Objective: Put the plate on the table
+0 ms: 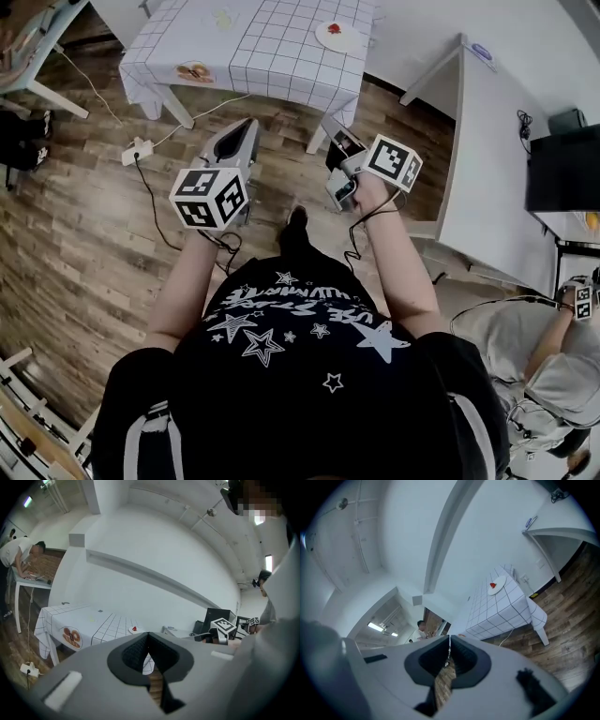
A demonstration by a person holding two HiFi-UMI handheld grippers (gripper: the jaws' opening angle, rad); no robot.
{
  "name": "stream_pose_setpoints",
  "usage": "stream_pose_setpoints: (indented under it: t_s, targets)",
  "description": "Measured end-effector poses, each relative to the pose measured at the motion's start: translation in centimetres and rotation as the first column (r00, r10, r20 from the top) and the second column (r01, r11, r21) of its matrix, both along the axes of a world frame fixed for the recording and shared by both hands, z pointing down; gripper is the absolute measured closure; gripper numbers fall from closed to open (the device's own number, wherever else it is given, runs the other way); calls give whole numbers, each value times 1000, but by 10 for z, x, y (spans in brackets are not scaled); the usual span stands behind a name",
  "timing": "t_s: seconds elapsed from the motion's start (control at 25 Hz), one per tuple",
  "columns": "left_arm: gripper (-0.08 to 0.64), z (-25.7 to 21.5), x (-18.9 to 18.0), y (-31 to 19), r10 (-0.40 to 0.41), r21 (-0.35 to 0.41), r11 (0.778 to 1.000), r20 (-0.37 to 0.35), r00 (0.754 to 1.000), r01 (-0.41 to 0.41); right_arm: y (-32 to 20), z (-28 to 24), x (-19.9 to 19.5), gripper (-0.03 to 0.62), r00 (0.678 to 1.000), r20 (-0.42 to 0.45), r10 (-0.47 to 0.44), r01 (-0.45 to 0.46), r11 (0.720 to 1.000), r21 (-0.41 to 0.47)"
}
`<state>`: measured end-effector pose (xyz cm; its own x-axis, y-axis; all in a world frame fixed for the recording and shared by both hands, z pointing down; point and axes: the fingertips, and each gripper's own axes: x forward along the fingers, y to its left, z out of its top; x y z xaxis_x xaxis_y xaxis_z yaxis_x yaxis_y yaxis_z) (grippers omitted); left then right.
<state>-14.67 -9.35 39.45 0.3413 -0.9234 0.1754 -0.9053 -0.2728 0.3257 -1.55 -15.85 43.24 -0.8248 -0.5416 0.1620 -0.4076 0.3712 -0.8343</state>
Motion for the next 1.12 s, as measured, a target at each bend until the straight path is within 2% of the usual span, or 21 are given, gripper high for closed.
stream_pose_setpoints:
  t_s: [0.56, 0.92, 1.12]
  targets:
    - [551, -1, -8, 136, 34, 16, 999, 14, 999, -34, 144, -5, -4, 578, 999, -42, 4, -3, 999, 35]
    - [551, 1, 11, 178, 91, 11, 996, 1, 996, -91, 200, -3, 13, 578, 997, -80, 18, -15, 999, 38]
    - [551, -3, 11, 192, 85, 21, 996, -4, 996, -85, 217, -12, 9, 578, 995, -100, -4, 11, 998, 66]
